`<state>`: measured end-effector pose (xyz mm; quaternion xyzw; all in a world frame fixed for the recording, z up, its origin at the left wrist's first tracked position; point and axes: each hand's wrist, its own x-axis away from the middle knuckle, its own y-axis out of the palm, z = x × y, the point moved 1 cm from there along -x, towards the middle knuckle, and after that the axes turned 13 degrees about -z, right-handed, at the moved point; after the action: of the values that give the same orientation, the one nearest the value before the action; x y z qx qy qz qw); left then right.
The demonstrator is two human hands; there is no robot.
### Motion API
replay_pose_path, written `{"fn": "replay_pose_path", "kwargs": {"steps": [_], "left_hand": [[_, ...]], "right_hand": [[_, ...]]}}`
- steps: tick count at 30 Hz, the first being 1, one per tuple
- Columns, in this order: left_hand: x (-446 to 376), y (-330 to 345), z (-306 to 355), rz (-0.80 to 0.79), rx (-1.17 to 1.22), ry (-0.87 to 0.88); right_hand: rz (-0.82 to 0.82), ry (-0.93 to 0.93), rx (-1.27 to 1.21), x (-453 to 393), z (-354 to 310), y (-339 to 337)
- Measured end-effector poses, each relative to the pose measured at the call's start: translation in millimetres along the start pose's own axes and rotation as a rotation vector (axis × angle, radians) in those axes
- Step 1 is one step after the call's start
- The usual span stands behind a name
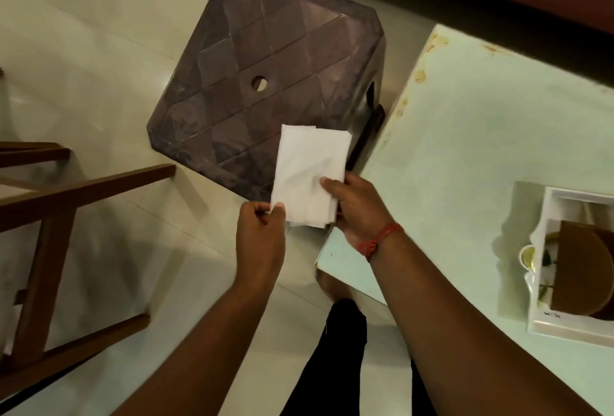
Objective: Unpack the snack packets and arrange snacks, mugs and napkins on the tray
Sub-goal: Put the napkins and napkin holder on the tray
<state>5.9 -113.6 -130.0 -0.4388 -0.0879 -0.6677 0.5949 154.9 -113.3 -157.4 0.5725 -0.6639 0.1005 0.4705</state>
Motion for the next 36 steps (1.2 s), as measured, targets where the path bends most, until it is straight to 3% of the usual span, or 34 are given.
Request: {"fn": "replay_pose_path", "kwargs": {"steps": [4, 7, 9, 14, 20, 25, 36], "left_hand": [[19.5, 24.9, -6.8, -0.143, 0.485, -0.198], [35.9, 45.1, -7.8, -0.412, 0.869, -0.243], [49.7, 66.1, -4.7, -0.576, 0.969, -0.273], [90.3, 145.0, 0.9, -0.766, 0.873, -0.382], [143.8, 233.8, 3.5, -0.692, 0.548, -0.245], [189.9, 289.6, 17.7, -0.638, 0.416, -0.146], [241.6, 351.8, 28.6, -0.644, 0.385, -0.089]], "right_hand": [[-0.113, -0.023, -0.019, 14.8, -5.4, -9.4], [-0.158, -0.022, -0.135, 49.9, -8.9, -35.9], [-0.196, -0.019, -0.213, 79.5, -3.2, -63.7], [-0.192, 0.022, -0.185, 153.2, 17.8, -149.8], [0.148, -0.028, 0.366, 223.1, 22.4, -241.2], [0.347, -0.121, 0.685, 263.4, 17.6, -275.0], [0.390, -0.320, 0.992, 292.8, 30.4, -301.2]]}}
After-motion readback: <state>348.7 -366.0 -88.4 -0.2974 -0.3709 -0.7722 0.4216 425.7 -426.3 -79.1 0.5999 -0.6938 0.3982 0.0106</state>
